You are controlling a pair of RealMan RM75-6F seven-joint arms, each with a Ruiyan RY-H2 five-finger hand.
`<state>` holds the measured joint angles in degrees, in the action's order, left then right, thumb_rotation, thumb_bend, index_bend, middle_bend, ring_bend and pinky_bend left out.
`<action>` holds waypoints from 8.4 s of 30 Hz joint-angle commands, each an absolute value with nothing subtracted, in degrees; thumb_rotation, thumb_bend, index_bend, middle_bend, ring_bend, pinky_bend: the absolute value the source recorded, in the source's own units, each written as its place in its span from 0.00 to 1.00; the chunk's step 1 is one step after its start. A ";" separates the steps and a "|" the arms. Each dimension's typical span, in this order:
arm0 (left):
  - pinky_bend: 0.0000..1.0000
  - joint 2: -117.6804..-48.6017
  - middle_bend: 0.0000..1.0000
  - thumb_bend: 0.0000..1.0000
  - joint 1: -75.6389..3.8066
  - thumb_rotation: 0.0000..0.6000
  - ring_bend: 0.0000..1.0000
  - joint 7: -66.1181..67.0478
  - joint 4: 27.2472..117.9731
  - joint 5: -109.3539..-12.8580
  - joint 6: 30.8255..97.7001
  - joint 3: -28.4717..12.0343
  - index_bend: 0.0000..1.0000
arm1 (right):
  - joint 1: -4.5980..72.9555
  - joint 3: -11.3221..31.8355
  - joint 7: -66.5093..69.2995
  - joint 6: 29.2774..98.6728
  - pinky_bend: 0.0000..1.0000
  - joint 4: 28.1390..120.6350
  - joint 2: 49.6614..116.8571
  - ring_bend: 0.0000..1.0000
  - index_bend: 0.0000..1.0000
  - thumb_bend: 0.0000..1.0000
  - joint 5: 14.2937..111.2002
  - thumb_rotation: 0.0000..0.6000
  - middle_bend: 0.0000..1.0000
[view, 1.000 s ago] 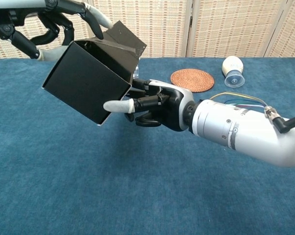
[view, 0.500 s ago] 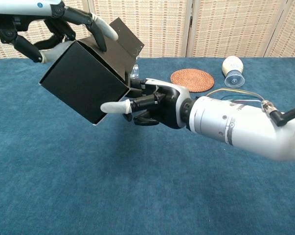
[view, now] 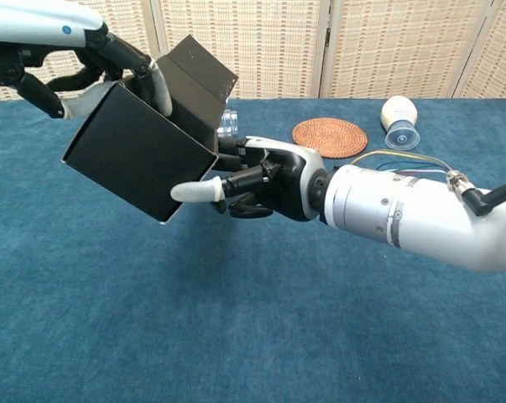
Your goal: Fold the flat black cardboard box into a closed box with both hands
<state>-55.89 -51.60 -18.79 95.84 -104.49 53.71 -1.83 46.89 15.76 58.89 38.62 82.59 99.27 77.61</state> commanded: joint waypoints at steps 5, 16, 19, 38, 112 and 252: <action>0.78 -57.27 0.46 0.22 -51.62 1.00 0.55 -14.71 94.06 -106.86 55.34 -1.01 0.55 | 46.84 15.51 58.68 39.22 1.00 82.84 99.16 0.71 0.24 0.44 77.70 1.00 0.32; 0.78 -60.18 0.62 0.22 -51.89 1.00 0.59 -6.67 91.73 -111.00 56.84 0.64 0.67 | 47.05 15.14 57.90 39.31 1.00 82.95 98.95 0.71 0.24 0.44 77.51 1.00 0.32; 0.77 -60.48 0.63 0.22 -51.97 1.00 0.59 -6.23 91.70 -110.95 56.92 0.87 0.67 | 46.96 15.00 57.54 39.47 1.00 82.97 98.87 0.71 0.24 0.44 77.41 1.00 0.32; 0.72 -58.55 0.10 0.22 -45.26 1.00 0.43 3.34 93.61 -100.43 59.62 -0.25 0.15 | 45.91 15.30 49.55 41.22 1.00 79.41 98.79 0.71 0.24 0.44 73.08 1.00 0.32; 0.85 -80.71 0.00 0.16 -40.37 1.00 0.52 -57.63 67.81 -90.95 48.48 2.06 0.00 | 32.45 23.47 36.52 38.77 1.00 106.89 71.95 0.55 0.00 0.13 61.42 1.00 0.00; 0.86 -91.18 0.32 0.16 -43.74 1.00 0.66 -73.76 62.69 -90.48 53.39 4.10 0.26 | 57.12 10.06 54.80 35.17 0.08 93.97 76.64 0.00 0.00 0.00 90.15 1.00 0.00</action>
